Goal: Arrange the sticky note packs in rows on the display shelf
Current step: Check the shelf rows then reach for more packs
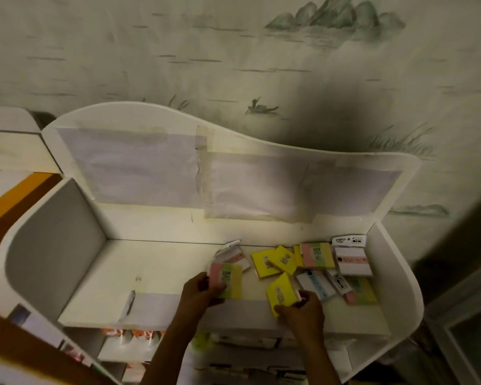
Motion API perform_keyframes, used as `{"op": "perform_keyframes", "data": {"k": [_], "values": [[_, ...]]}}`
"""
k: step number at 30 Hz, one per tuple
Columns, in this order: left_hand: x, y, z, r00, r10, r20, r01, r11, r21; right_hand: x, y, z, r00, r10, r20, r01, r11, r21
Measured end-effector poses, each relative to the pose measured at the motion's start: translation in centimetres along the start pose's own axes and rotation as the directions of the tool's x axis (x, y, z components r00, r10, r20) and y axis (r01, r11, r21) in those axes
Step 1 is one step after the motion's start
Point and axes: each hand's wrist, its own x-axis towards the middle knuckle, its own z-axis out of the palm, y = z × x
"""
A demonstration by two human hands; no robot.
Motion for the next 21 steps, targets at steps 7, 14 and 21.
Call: {"op": "perform_keyframes", "data": {"k": [7, 14, 21], "values": [[-1.9, 0.7, -0.5, 0.997, -0.007, -0.082, 0.001, 0.998, -0.069, -1.4, -0.8, -1.2, 0.959, 0.036, 0.283, -0.175, 0.858, 0.483], [-6.2, 2.1, -1.7, 0.985, 0.023, -0.169, -0.039, 0.995, -0.089, -2.8, -1.6, -0.5, 0.888, 0.033, 0.458, -0.319, 0.762, 0.564], [-10.8, 2.3, -5.0, 0.957, 0.064, -0.283, -0.091, 0.993, -0.081, -6.2, -2.6, 2.4, 0.86, -0.096, 0.502, -0.159, 0.883, 0.441]]}}
